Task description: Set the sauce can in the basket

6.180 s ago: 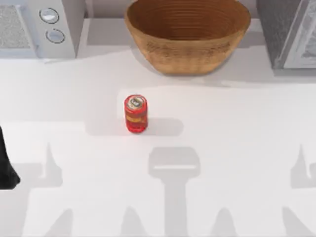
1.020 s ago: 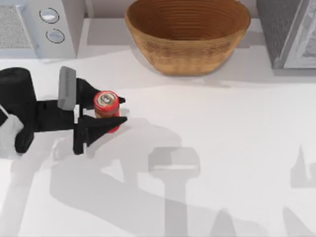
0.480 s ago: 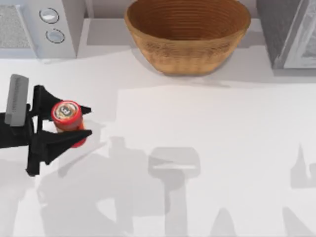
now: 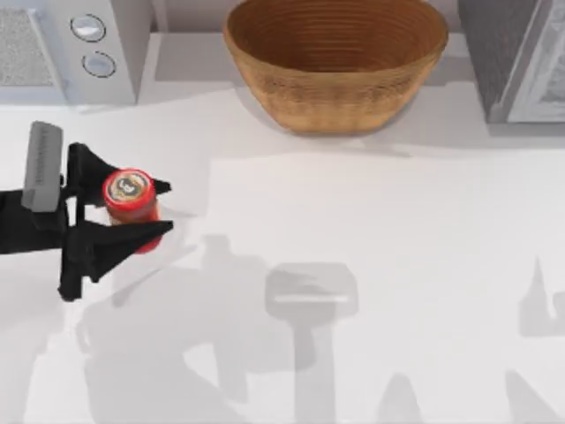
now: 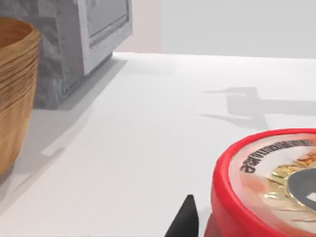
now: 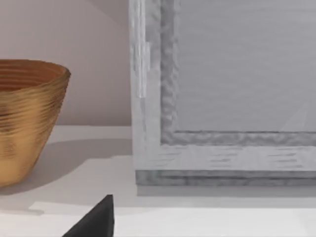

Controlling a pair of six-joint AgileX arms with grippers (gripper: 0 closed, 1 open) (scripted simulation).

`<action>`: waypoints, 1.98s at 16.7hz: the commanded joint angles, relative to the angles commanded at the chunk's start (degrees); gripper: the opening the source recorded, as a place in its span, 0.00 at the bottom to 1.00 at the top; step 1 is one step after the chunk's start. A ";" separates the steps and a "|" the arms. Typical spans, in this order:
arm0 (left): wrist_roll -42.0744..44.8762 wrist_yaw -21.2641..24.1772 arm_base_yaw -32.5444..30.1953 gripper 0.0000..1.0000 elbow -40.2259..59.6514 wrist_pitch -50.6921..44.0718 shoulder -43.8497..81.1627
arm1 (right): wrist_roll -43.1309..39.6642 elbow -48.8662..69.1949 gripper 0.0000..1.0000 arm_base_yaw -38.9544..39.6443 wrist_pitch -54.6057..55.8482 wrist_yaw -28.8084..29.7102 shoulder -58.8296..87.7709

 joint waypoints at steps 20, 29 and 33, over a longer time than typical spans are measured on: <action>-28.52 -59.75 -25.58 0.00 50.74 -6.05 15.57 | 0.00 0.00 1.00 0.00 0.00 0.00 0.00; -28.84 -60.95 -26.34 0.00 53.46 -6.75 17.54 | 0.00 0.00 1.00 0.00 0.00 0.00 0.00; -28.94 -62.08 -27.32 0.00 62.33 -8.16 23.99 | 0.00 0.00 1.00 0.00 0.00 0.00 0.00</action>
